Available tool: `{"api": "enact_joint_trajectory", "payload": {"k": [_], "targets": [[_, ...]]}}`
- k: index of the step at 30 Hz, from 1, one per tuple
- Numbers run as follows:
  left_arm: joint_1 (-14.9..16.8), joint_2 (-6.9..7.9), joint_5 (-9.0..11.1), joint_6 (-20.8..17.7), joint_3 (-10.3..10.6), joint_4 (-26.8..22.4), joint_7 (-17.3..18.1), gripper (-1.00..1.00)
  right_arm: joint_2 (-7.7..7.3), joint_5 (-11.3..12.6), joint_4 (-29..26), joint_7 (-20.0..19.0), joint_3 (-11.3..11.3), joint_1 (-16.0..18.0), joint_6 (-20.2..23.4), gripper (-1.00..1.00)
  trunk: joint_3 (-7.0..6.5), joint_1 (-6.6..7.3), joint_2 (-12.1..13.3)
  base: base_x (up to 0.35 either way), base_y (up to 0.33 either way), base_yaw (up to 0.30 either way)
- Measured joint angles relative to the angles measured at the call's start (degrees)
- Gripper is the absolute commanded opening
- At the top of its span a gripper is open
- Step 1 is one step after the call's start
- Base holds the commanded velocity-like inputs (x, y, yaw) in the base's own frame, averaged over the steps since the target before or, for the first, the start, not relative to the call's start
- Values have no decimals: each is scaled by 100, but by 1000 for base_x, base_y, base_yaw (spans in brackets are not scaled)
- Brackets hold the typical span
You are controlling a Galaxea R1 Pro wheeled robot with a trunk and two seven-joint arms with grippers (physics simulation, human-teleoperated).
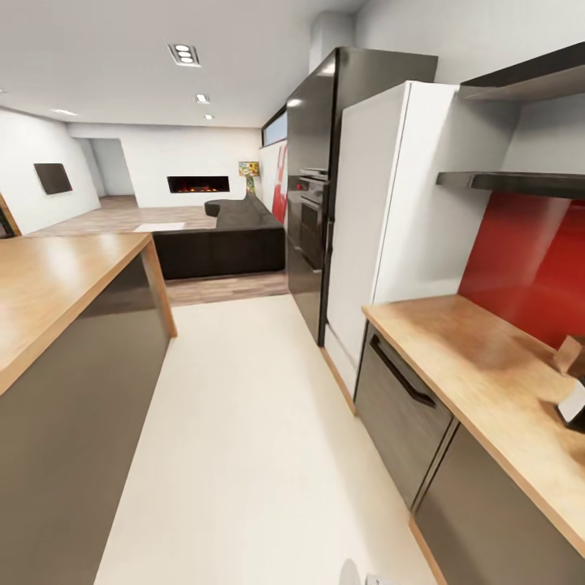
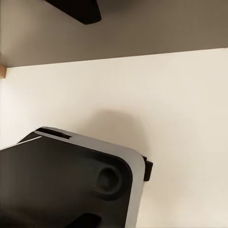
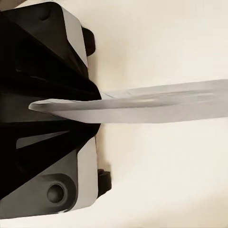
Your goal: Set up a coffee station on the kitchen countertop: keep the coffee maker on the countertop, move the bottle of coffee from the kitchen shelf to the counter next to the coffee maker, place a paper coffee filter on top of the coffee maker, put the saucer next to the coffee maker with the coffee cup on the saucer, and place the electric kettle next to the coffee maker.
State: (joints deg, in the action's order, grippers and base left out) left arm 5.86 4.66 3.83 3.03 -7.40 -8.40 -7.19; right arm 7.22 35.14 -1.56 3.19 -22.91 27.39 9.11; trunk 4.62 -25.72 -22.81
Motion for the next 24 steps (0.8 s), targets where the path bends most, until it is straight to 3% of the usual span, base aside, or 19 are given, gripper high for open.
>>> {"api": "enact_joint_trajectory", "payload": {"k": [24], "targets": [[0,1,5,6,0,0,0,100,-2,7,0,8,0,0,-2,-100,0,0,0,339,6,0]]}}
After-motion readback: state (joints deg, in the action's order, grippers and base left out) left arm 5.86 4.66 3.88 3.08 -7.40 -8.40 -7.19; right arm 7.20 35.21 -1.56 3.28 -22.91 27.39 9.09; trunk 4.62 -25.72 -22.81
